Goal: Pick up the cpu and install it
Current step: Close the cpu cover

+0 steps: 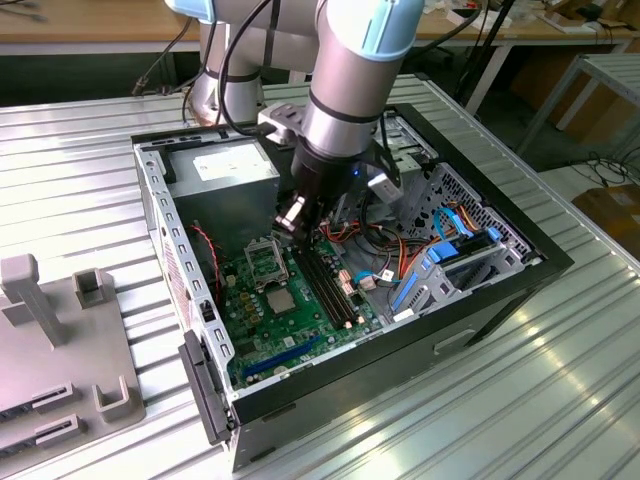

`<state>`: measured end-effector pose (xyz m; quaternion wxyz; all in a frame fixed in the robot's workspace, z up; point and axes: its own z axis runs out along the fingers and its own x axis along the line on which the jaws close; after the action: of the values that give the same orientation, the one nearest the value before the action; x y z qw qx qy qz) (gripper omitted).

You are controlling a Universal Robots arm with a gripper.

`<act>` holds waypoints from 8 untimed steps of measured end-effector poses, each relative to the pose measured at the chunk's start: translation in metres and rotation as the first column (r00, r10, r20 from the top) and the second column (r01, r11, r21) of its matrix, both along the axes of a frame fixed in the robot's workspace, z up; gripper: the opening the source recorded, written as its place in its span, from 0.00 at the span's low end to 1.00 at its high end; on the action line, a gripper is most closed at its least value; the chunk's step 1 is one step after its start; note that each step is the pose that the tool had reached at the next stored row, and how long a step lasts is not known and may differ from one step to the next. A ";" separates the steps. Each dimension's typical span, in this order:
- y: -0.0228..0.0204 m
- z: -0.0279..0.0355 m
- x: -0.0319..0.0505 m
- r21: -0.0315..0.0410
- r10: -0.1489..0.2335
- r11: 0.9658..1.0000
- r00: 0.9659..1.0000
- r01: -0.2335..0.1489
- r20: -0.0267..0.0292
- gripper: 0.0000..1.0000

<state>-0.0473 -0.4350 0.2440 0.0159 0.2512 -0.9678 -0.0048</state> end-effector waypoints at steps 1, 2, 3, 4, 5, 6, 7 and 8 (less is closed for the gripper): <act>0.0005 -0.0007 -0.0001 0.000 0.013 1.000 1.000 -0.013 0.000 0.11; 0.0018 -0.0015 -0.0001 0.000 0.020 1.000 1.000 -0.020 0.000 0.11; 0.0042 -0.0031 -0.0001 0.000 0.023 1.000 1.000 -0.023 0.000 0.11; 0.0060 -0.0042 0.0001 0.000 0.024 1.000 1.000 -0.024 0.000 0.11; 0.0082 -0.0052 0.0004 0.000 0.025 1.000 1.000 -0.025 0.000 0.11; 0.0108 -0.0066 0.0005 0.000 0.026 1.000 1.000 -0.026 0.000 0.11; 0.0130 -0.0077 0.0006 0.000 0.028 1.000 1.000 -0.028 0.000 0.11; 0.0157 -0.0092 0.0008 0.000 0.030 1.000 1.000 -0.030 0.000 0.11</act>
<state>-0.0466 -0.4193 0.2348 0.0159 0.2656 -0.9640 -0.0045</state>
